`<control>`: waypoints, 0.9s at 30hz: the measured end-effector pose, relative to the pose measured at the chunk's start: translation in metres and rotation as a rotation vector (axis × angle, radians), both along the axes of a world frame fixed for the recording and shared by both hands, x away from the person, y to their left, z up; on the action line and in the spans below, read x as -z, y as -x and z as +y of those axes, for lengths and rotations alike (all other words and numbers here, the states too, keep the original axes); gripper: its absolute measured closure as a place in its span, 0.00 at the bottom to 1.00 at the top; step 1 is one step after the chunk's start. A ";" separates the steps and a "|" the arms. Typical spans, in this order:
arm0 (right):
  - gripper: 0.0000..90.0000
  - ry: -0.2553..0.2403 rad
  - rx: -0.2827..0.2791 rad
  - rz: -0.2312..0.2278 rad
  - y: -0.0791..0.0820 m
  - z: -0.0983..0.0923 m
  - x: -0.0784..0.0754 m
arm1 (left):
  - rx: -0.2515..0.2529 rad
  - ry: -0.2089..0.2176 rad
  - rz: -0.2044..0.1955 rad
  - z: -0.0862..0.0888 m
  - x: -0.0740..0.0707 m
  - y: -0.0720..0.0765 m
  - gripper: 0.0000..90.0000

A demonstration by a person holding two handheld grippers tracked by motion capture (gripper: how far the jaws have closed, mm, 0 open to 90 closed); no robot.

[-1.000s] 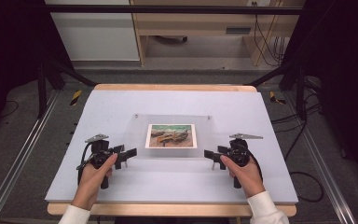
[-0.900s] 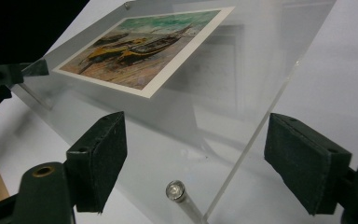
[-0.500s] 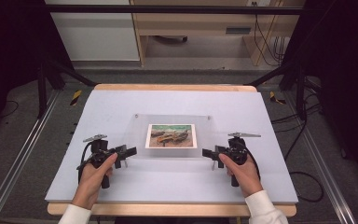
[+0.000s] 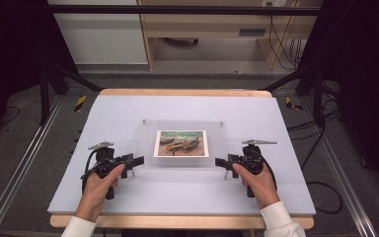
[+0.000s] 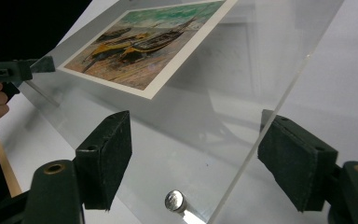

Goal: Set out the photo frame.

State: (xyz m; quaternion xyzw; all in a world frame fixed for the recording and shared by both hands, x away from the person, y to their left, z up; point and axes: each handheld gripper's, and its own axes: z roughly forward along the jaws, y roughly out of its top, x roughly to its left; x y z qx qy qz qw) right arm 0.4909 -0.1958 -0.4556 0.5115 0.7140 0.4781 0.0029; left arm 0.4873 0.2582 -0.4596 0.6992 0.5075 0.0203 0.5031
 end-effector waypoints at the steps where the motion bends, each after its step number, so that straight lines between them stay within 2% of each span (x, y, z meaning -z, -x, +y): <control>1: 0.31 0.004 -0.001 -0.011 0.000 0.000 -0.001 | -0.004 -0.001 -0.008 0.000 0.000 0.000 0.34; 7: 0.35 0.031 0.018 -0.060 -0.005 0.001 -0.004 | 0.000 -0.033 -0.057 -0.003 -0.003 -0.007 0.36; 12: 0.35 0.019 0.025 -0.073 -0.014 -0.001 -0.002 | -0.004 -0.016 -0.061 -0.003 -0.001 -0.014 0.36; 17: 0.35 0.036 0.031 -0.097 -0.019 -0.001 -0.004 | 0.007 -0.041 -0.087 -0.006 -0.002 -0.019 0.36; 27: 0.36 0.078 0.022 -0.142 -0.015 0.000 -0.006 | 0.007 -0.067 -0.120 -0.007 -0.004 -0.011 0.38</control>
